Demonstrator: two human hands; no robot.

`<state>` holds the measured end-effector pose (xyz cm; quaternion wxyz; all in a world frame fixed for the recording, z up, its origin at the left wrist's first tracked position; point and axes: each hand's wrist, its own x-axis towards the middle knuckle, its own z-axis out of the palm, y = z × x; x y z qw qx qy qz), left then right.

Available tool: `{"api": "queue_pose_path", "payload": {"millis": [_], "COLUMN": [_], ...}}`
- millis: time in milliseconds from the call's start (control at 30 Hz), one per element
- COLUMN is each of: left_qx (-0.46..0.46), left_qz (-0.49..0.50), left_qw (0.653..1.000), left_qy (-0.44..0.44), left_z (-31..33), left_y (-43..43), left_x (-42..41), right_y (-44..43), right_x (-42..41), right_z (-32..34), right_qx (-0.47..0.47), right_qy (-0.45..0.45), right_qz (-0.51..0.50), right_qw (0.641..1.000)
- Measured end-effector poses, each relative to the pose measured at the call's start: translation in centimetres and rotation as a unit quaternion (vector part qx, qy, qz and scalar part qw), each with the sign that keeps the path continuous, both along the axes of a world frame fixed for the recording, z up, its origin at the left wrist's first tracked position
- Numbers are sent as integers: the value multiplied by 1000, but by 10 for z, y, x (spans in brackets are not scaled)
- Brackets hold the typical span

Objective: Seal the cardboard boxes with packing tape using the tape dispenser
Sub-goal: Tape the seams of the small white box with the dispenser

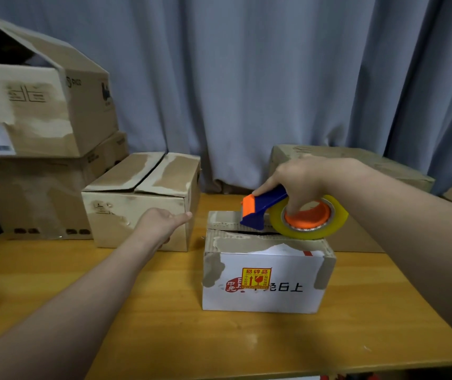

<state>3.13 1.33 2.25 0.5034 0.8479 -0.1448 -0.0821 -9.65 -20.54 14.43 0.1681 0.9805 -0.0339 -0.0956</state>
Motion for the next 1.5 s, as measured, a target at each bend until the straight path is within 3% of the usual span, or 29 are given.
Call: {"api": "queue_pose_path", "payload": {"millis": [267,600,733,867,967,1133,1300,1333,1400,1433,1500], "left_qx": [-28,98,130,88,85,147,280,251,101,1,-201], "left_qz": [9,11,-13,-19,-32,-47,-70,-50,-23,-43,-134], "left_qw": [1000,995,990,983,981,983,952,964,994,999,965], "left_qy": [9,10,50,161,173,101,105,75,-17,-16,107], "left_z": [-11,-27,-42,-51,-50,-43,-41,-42,-36,-28,-13], "left_y": [-3,-4,-15,-23,-22,-23,-6,-3,-4,-7,-19], "left_x": [-1,-2,-13,-21,-19,-10,-11,-9,-4,-6,-20], "right_y": [11,17,20,22,23,24,25,25,25,26,27], "right_x": [8,11,11,10,10,9,8,8,8,8,8], "right_z": [-5,-9,-11,-13,-14,-14,-15,-16,-16,-16,-16], "right_qx": [-10,-13,-20,-25,-26,-37,-45,-48,-44,-42,-45], "right_qy": [14,15,10,8,5,3,0,-1,-2,-3,-6], "right_qz": [0,-4,-1,0,2,9,15,17,16,15,18], "right_qw": [1000,1000,1000,1000,1000,999,999,999,999,999,999]}}
